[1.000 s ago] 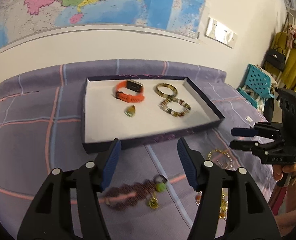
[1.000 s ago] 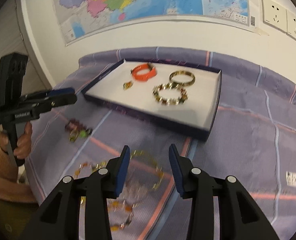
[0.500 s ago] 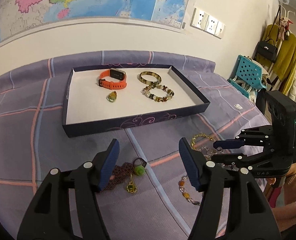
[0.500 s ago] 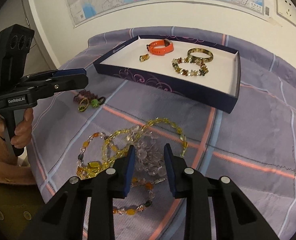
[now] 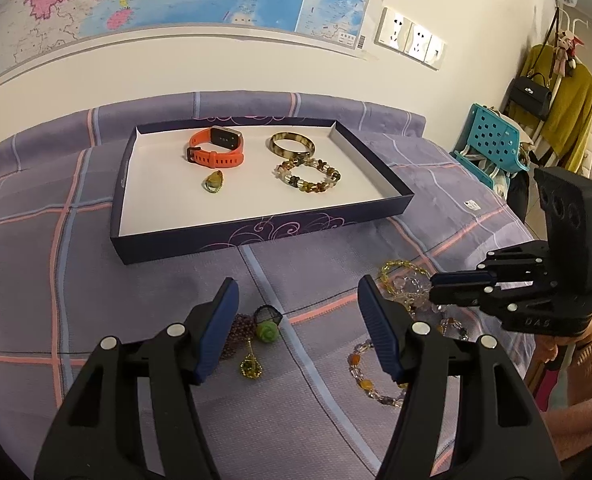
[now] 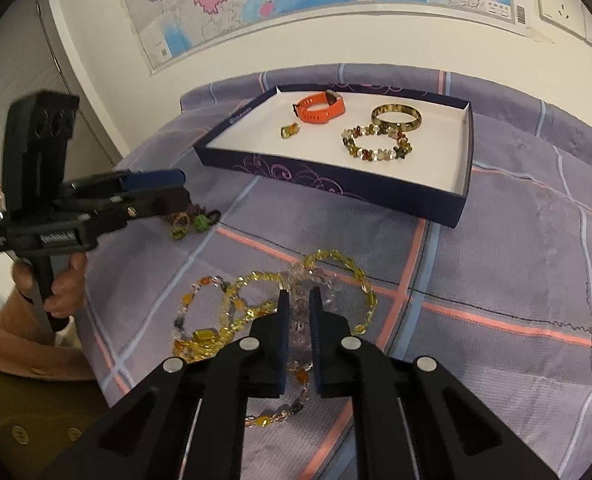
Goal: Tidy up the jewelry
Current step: 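Grasp a clear beaded bracelet with the right tool and lift it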
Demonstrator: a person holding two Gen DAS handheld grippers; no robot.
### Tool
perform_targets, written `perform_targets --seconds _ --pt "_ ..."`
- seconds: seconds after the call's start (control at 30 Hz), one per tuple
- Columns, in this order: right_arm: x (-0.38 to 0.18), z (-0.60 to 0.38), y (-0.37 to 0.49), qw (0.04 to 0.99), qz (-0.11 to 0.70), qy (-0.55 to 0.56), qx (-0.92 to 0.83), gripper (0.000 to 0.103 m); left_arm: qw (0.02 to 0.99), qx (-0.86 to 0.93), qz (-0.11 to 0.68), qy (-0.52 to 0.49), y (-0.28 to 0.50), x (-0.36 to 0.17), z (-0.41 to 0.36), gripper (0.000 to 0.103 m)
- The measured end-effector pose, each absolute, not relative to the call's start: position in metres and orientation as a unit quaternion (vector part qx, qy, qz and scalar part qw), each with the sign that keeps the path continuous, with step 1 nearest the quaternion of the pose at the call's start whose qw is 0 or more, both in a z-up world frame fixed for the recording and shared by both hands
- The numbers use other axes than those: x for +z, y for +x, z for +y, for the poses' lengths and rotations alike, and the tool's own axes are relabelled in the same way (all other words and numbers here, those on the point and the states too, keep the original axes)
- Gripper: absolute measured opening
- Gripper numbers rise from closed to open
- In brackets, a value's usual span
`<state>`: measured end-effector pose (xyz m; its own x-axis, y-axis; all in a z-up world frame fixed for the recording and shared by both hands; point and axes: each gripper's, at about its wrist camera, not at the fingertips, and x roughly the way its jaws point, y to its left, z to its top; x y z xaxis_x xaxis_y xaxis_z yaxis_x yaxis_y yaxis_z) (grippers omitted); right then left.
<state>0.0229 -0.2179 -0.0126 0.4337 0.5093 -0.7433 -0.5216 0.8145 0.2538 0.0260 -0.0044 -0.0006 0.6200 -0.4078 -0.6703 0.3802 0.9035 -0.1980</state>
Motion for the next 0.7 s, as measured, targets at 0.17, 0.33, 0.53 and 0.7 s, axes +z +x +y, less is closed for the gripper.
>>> perform_targets --seconds 0.17,0.33,0.53,0.7 --pt "0.005 -0.229 0.023 0.855 0.415 0.022 0.309 0.008 0.9 -0.221 0.377 -0.017 0.025 -0.001 -0.005 0.061" --pt "0.019 -0.24 0.024 0.861 0.399 0.054 0.311 0.008 0.897 -0.231 0.376 -0.014 0.023 -0.001 -0.009 0.061" --pt "0.031 -0.248 0.026 0.872 0.38 0.068 0.3 0.008 0.893 -0.246 0.376 -0.003 0.018 -0.002 -0.019 0.061" --pt "0.039 -0.251 0.028 0.879 0.367 0.071 0.296 0.008 0.886 -0.264 0.381 0.006 0.015 -0.006 -0.031 0.061"
